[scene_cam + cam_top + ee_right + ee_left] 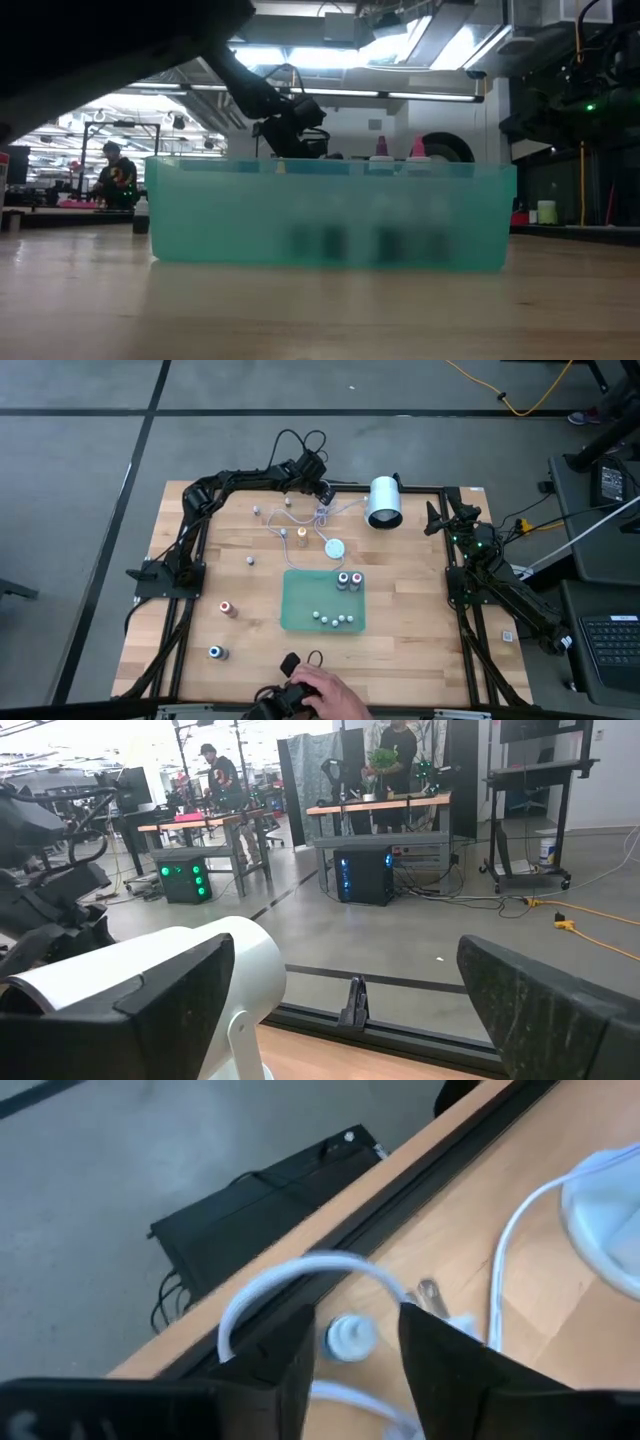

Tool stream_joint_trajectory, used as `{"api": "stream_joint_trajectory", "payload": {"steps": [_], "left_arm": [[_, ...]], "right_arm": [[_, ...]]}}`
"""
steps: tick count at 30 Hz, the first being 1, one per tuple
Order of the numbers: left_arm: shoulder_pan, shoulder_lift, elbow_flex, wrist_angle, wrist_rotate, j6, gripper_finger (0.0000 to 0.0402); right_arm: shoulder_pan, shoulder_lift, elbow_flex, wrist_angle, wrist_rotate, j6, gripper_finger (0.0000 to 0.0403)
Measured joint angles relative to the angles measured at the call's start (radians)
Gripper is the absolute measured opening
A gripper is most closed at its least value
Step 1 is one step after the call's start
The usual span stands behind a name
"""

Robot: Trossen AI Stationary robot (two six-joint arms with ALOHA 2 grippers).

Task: Pick & Place food coloring
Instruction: Put the top small blue food coloring bottle into the bin

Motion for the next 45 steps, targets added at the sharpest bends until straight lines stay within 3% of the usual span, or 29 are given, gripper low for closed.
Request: {"api": "stream_joint_trajectory", "payload": {"steps": [12,20,45], "left_arm": [[-0.001,0.012,0.000,-0.001,-0.005,0.036,0.0135],[-0.001,0.022,0.000,0.006,0.060,0.110,0.0134],[0.003,0.026,0.000,0.020,0.103,0.126,0.0134]], "right_arm": [[0.000,0.000,0.000,0.000,0.000,0.000,0.0384],[0.000,0.000,0.000,0.000,0.000,0.000,0.0384],[0.000,0.000,0.000,0.000,0.000,0.000,0.0384]]}}
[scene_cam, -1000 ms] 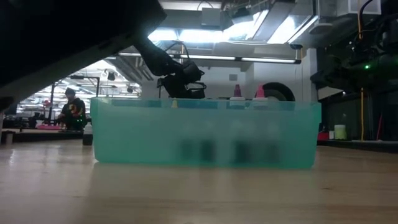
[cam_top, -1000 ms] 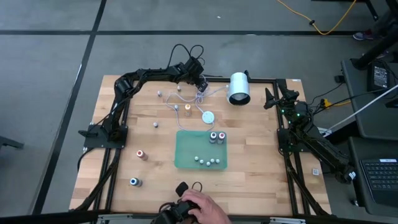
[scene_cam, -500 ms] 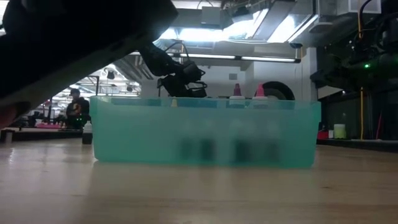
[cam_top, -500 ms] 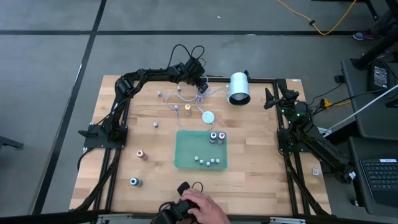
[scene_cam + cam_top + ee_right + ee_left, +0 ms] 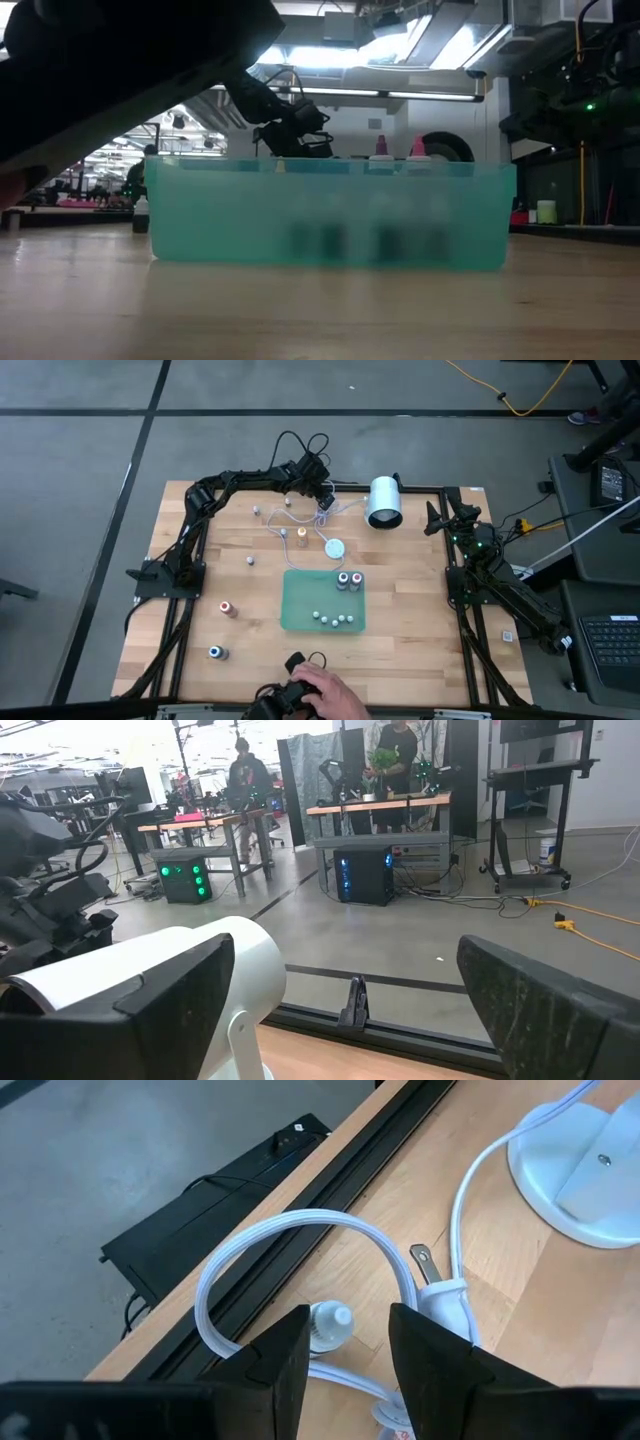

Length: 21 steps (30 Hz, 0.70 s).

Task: Pick & Place food coloring
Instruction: Put the top small blue food coloring bottle into the bin

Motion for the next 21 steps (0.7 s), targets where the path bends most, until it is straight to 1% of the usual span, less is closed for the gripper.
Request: {"api": "stream_joint_trajectory", "payload": {"steps": [7,11,21], "left_arm": [[0.008,0.000,0.000,0.000,-0.010,-0.018,0.0134],[0.019,0.000,0.000,-0.009,-0.049,-0.027,0.0134],[0.024,0.015,0.000,-0.007,-0.050,-0.004,0.0134]], "right_arm": [[0.000,0.000,0.000,0.000,0.000,0.000,0.0384],[0.000,0.000,0.000,0.000,0.000,0.000,0.0384],[0.000,0.000,0.000,0.000,0.000,0.000,0.0384]]}}
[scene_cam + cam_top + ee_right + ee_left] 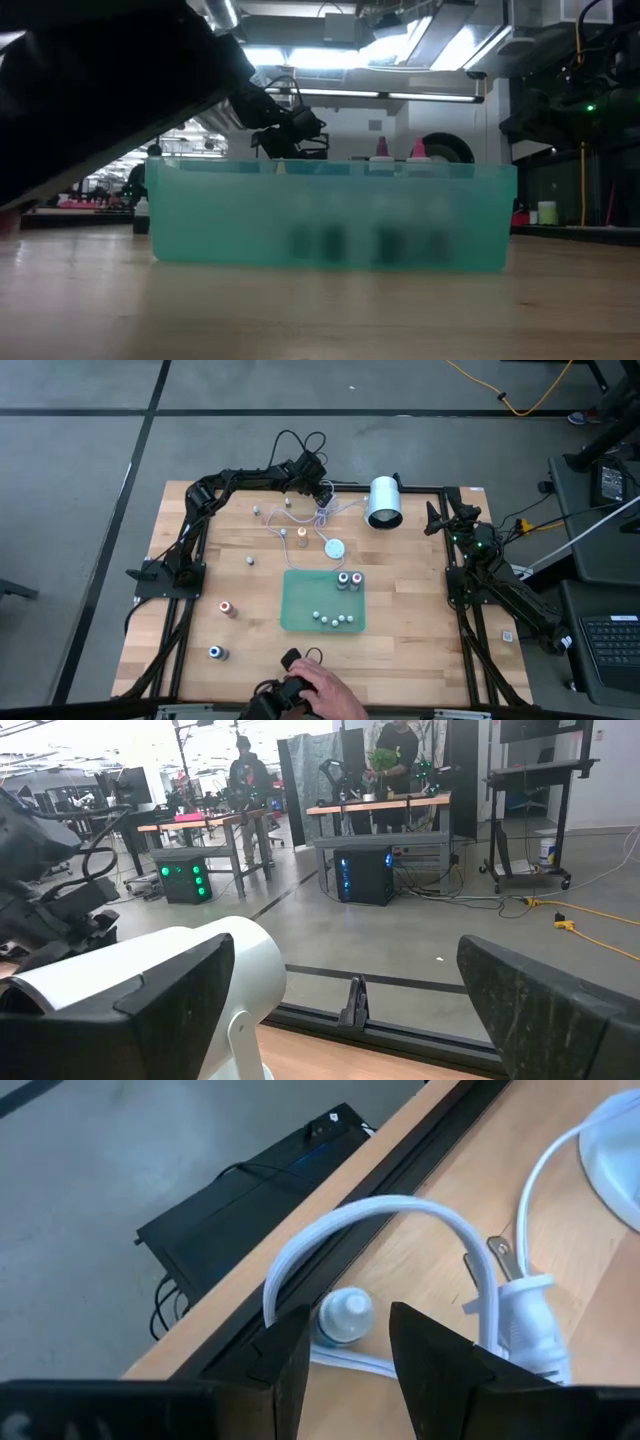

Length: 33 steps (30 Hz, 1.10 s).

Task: Pick & Place food coloring
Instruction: Put the top small blue food coloring bottle into the bin

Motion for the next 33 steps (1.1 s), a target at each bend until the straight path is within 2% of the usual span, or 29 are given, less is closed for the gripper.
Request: {"api": "stream_joint_trajectory", "payload": {"steps": [16,19,27,33], "left_arm": [[-0.002,0.007,0.000,0.028,0.000,0.034,0.0133],[-0.002,0.008,0.000,0.029,0.008,0.055,0.0121],[-0.003,0.032,0.001,0.050,0.047,0.048,0.0056],[-0.008,0.032,0.001,0.049,0.012,0.048,0.0070]], "right_arm": [[0.000,0.000,0.000,0.000,0.000,0.000,0.0384],[0.000,0.000,0.000,0.000,0.000,0.000,0.0384],[0.000,0.000,0.000,0.000,0.000,0.000,0.0384],[0.000,0.000,0.000,0.000,0.000,0.000,0.0384]]}}
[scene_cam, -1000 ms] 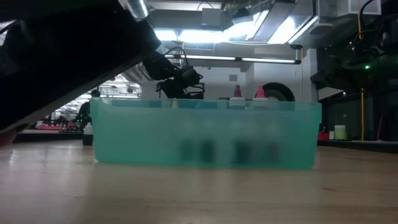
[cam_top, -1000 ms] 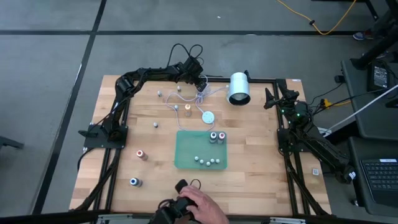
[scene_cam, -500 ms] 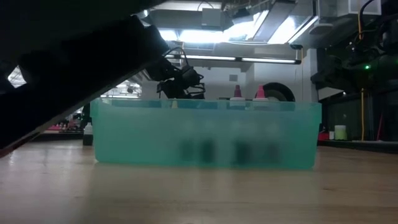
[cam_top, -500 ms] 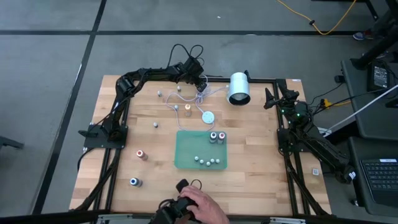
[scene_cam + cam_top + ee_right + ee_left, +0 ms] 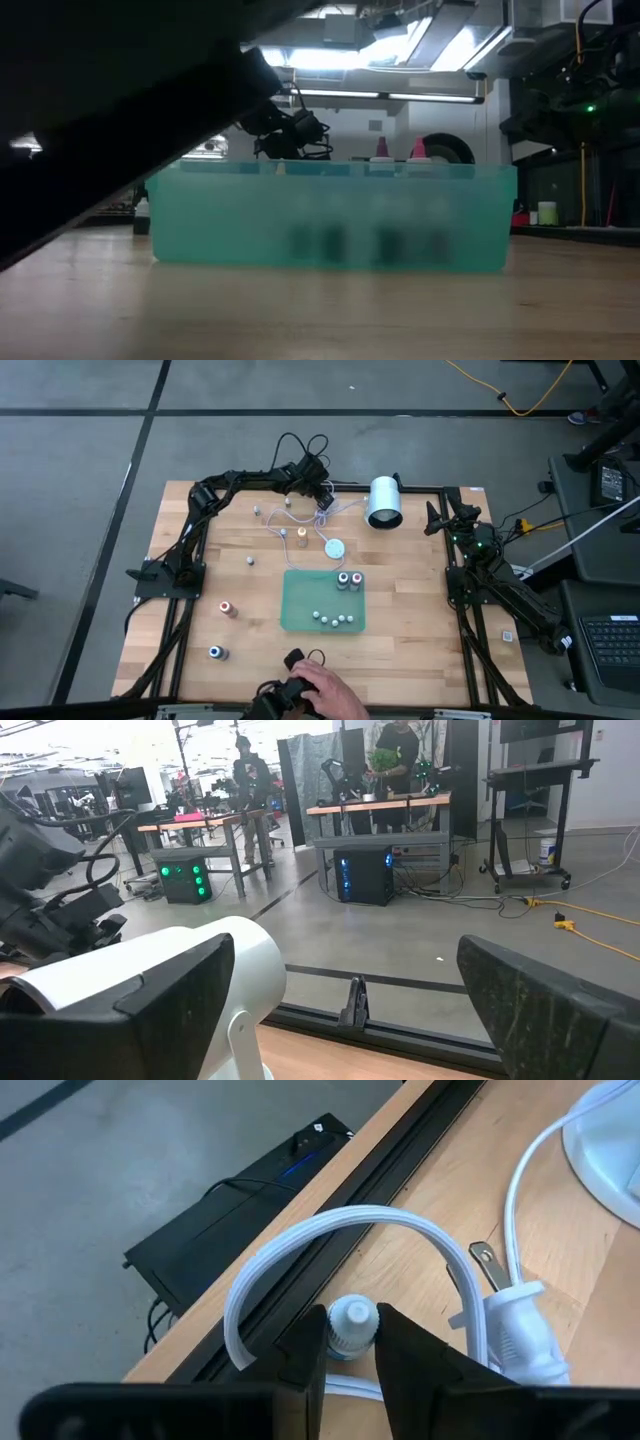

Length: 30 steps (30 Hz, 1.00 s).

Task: Pick & Place food coloring
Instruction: Put the top small blue food coloring bottle into the bin

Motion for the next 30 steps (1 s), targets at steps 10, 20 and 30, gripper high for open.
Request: {"api": "stream_joint_trajectory", "payload": {"steps": [10,20,30], "left_arm": [[-0.016,-0.037,-0.002,-0.034,-0.009,-0.037,0.0060],[-0.033,-0.062,-0.003,-0.110,-0.011,-0.056,0.0062],[-0.030,-0.140,-0.002,-0.154,-0.058,-0.055,0.0062]], "right_arm": [[0.000,0.000,0.000,0.000,0.000,0.000,0.0384],[0.000,0.000,0.000,0.000,0.000,0.000,0.0384],[0.000,0.000,0.000,0.000,0.000,0.000,0.0384]]}}
